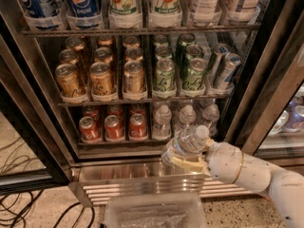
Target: Pick water bottle from bottom shelf of fridge
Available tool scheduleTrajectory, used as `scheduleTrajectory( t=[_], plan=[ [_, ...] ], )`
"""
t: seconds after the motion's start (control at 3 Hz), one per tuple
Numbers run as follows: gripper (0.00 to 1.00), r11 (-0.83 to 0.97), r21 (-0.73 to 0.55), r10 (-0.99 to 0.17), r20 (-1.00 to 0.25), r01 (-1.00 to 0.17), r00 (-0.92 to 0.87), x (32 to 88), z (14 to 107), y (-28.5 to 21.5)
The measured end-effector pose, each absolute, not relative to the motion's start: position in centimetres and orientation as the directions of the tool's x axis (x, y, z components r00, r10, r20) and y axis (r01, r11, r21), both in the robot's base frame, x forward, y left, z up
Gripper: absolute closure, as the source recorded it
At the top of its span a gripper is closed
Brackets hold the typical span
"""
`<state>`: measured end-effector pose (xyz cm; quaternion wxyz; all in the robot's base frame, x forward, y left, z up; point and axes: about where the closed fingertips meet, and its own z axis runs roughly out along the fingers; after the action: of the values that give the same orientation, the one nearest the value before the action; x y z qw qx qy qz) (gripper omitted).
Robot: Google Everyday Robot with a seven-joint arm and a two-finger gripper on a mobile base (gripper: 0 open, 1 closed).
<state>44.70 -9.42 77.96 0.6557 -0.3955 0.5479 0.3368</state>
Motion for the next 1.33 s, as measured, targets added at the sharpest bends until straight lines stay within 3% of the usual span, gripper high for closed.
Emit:
scheduleTrajectory(
  t=[0.67, 1.33],
  plan=[
    [1.00, 0.388, -0.151, -0.009, -0.987, -0.909, 0.160, 43.8, 78.1, -8.4],
    [1.00, 0.073, -0.205, -0.157, -0.969, -0.976, 0.192, 36.4, 80.4, -5.5]
  ],
)
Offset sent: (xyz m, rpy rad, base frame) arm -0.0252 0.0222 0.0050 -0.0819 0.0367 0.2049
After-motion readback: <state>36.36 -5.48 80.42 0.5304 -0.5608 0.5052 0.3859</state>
